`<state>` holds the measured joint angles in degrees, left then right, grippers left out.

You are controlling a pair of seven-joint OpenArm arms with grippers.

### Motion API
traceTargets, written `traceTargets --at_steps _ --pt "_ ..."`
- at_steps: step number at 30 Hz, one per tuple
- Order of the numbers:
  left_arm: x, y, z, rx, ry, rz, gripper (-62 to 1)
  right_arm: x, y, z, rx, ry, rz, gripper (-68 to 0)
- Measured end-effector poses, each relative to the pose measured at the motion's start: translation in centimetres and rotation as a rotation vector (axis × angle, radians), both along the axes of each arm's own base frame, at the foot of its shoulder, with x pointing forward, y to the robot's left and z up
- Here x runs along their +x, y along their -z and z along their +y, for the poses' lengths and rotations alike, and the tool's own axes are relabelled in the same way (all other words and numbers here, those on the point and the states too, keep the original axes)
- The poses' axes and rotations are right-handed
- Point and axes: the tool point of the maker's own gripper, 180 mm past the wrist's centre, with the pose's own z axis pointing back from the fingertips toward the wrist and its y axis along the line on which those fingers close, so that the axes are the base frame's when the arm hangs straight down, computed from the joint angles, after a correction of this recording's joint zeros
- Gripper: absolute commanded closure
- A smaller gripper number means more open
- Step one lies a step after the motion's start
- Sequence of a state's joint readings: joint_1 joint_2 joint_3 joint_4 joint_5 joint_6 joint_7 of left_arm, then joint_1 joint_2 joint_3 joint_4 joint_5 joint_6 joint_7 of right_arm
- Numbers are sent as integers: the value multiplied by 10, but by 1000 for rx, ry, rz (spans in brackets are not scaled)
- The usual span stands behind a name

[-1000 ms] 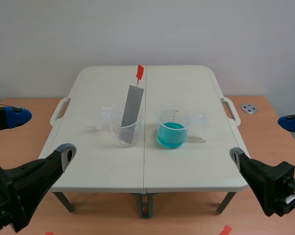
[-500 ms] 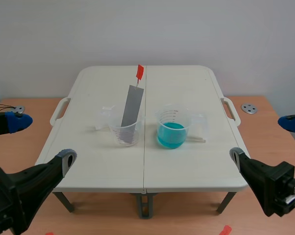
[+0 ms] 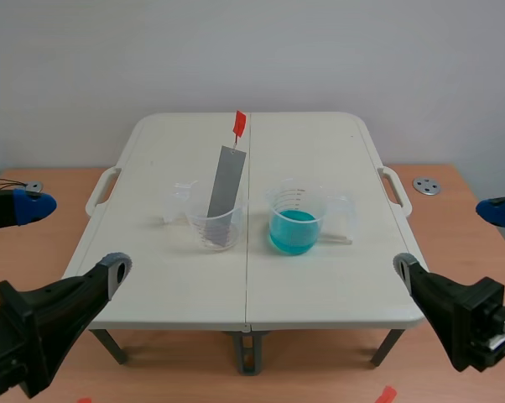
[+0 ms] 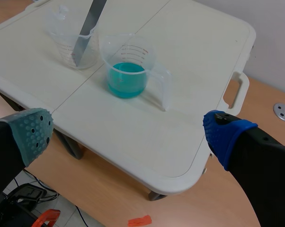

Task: Hold the metal plate by the orange handle, dip it into the blue solution, take it out and point at it, then put the plate back in the beaker on the left.
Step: 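Lift the metal plate out of the left beaker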

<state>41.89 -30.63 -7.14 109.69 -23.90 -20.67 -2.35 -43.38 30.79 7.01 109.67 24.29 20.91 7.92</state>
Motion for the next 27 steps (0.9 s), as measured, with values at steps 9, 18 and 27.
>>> traceTargets --at_steps 9,18,27 --pt "-3 7 2 39 -1 16 -17 0 0 0 0 2 -1 -663" --pt "-62 60 18 157 -17 272 -17 0 0 0 0 1 -1 -663" --pt "-174 132 60 335 -12 633 -17 1 -1 0 0 -2 -3 -663"
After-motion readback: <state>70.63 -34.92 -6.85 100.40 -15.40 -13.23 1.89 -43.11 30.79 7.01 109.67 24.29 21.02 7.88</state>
